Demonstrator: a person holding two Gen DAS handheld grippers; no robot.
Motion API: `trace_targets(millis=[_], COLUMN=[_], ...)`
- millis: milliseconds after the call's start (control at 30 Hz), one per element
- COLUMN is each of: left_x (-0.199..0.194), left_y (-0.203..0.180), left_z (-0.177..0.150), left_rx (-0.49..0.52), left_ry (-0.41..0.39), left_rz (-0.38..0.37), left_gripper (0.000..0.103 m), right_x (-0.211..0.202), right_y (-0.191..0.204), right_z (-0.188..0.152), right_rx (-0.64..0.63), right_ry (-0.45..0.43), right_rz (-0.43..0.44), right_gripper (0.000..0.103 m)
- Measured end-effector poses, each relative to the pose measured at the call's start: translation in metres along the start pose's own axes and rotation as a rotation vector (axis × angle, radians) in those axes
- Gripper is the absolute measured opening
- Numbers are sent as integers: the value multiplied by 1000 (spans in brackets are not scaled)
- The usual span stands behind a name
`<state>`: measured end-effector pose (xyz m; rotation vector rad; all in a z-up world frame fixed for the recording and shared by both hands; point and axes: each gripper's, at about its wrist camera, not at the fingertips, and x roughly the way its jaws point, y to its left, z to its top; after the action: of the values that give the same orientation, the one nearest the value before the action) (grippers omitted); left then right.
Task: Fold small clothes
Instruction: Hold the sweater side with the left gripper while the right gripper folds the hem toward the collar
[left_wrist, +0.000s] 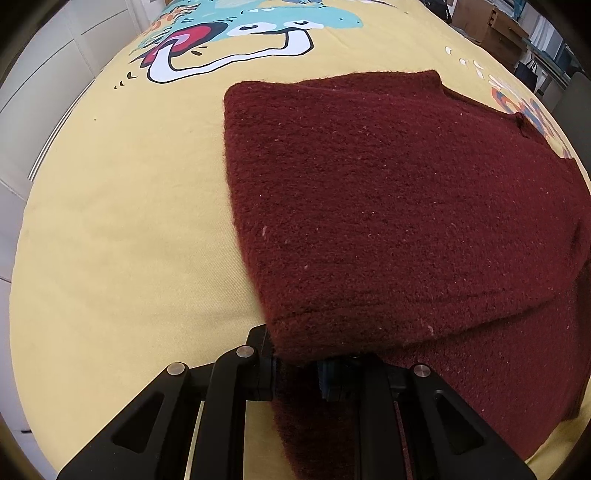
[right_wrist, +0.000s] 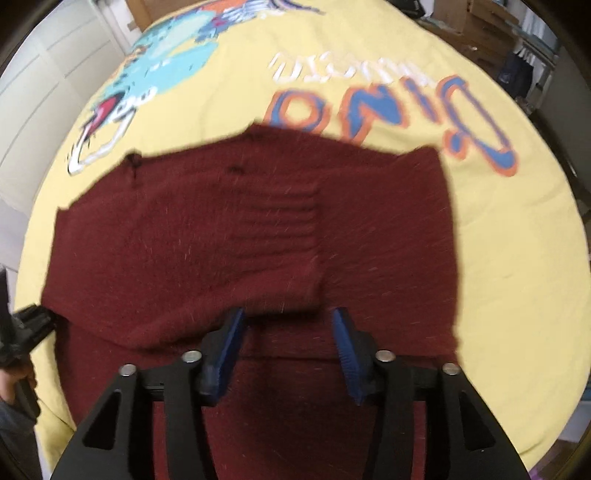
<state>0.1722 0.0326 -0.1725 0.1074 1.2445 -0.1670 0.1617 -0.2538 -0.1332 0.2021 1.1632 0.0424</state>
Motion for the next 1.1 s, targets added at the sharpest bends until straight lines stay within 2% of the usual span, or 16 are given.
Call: trace_targets(millis=[100,233,400,467,500,533,567,600,633,733,800,967,1067,1100], left_x=[0,0,-1,-2,-2,-2,-2,-2,-2,-4,-6,0,3,3], left_y=[1,0,-2,-2,-1,-1,-1,0,0,-1,-2,-2,-1,0], left_z=[-1,-1,-4,-5,-5,-6,-6,-6,-6,-8,-8,-8,-7,-7], left_rx=[2,3,-5,-5,-4,-4,-4,-4,-4,-7,1,-11,-17,-23], left_ry=[-3,-2,-8,-13,-15,-16,-16,-16,-17,-25,-31,-20,-15,-15], left_rz=[2,9,10,8,8,8,9,9,9,11,15,17,23,24], left_gripper=[13,13,13,13,13,13,13,13,13,13,13,13,14,14], right_x=[-9,21,61,69,69,66,61,57,50,27,21,45,52,52], right_y=[-7,-5,14,20,22,24,22,20,18,16,11,0,3,5], right_z=[17,35,24,14,11,10,10,11,12,12,10,3,0,0], right_rx=[15,18,-10,-31,-47,-62,-53,-36,-36,-80,-84,-69,-52,-44], right_ry=[-6,69,170,184,177,168,160,152,132,45,20,51,38,33], right_rz=[11,8,-1,-2,0,6,29,69,76,2,-34,-65,-80,-81], right_gripper=[70,70,70,70,63,44,30,20,19,18,18,18,21,25])
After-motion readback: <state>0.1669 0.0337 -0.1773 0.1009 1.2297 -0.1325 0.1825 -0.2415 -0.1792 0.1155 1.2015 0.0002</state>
